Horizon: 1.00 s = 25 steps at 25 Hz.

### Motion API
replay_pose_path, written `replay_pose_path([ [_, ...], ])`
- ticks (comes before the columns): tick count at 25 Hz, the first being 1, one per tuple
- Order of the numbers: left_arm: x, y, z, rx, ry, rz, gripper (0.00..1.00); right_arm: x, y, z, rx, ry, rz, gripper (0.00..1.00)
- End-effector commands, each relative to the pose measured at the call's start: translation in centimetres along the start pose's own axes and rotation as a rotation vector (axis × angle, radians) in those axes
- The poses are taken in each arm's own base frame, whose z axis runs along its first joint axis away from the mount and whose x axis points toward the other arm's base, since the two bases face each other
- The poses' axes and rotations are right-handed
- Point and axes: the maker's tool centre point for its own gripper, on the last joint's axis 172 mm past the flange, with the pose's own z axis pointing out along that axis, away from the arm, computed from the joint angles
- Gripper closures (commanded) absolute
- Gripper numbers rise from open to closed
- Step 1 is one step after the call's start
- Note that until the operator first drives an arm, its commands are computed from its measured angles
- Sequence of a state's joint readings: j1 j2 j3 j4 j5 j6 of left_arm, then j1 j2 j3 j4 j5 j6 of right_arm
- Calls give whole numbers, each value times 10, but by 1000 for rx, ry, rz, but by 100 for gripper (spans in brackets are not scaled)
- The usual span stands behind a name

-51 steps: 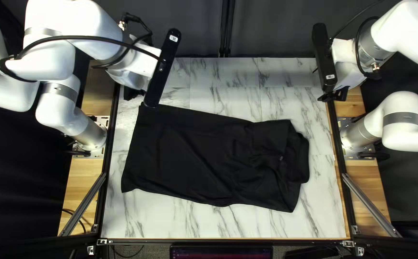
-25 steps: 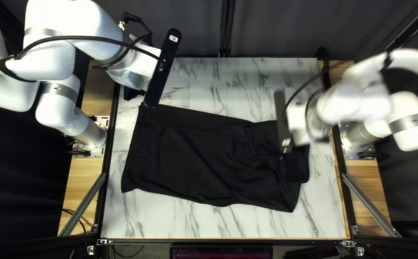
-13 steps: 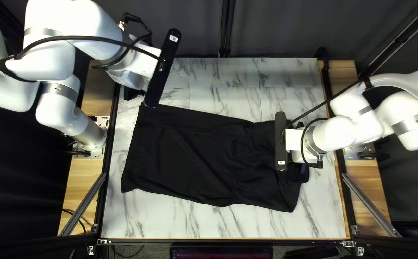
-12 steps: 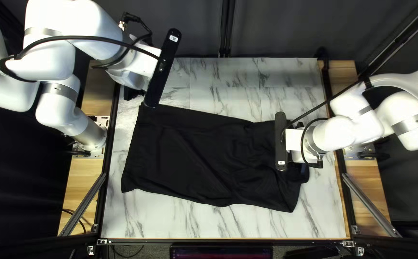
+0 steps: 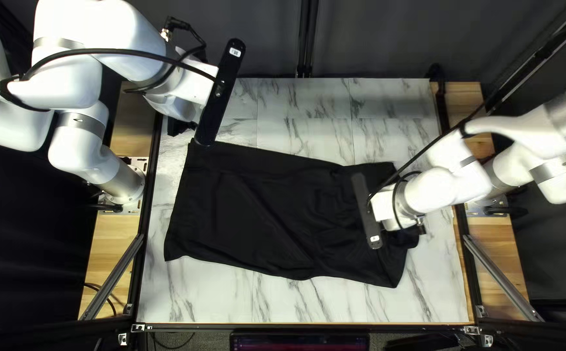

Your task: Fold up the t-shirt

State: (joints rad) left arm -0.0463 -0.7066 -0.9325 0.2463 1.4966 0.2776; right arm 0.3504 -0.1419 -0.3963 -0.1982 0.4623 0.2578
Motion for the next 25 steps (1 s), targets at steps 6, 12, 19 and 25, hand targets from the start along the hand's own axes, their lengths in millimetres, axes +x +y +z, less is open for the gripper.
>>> replay_pose_path([
  [6, 0, 0, 0, 0, 0, 0, 0, -1, 7, 4, -7, 0, 3, 100],
  [12, 0, 0, 0, 0, 0, 0, 0, 3, 8, -11, -24, 4, 5, 100],
  [19, 0, 0, 0, 0, 0, 0, 0, -5, 1, -28, -47, 2, 14, 100],
  [25, 0, 0, 0, 0, 0, 0, 0, 6, -11, -30, -54, 2, 8, 100],
])
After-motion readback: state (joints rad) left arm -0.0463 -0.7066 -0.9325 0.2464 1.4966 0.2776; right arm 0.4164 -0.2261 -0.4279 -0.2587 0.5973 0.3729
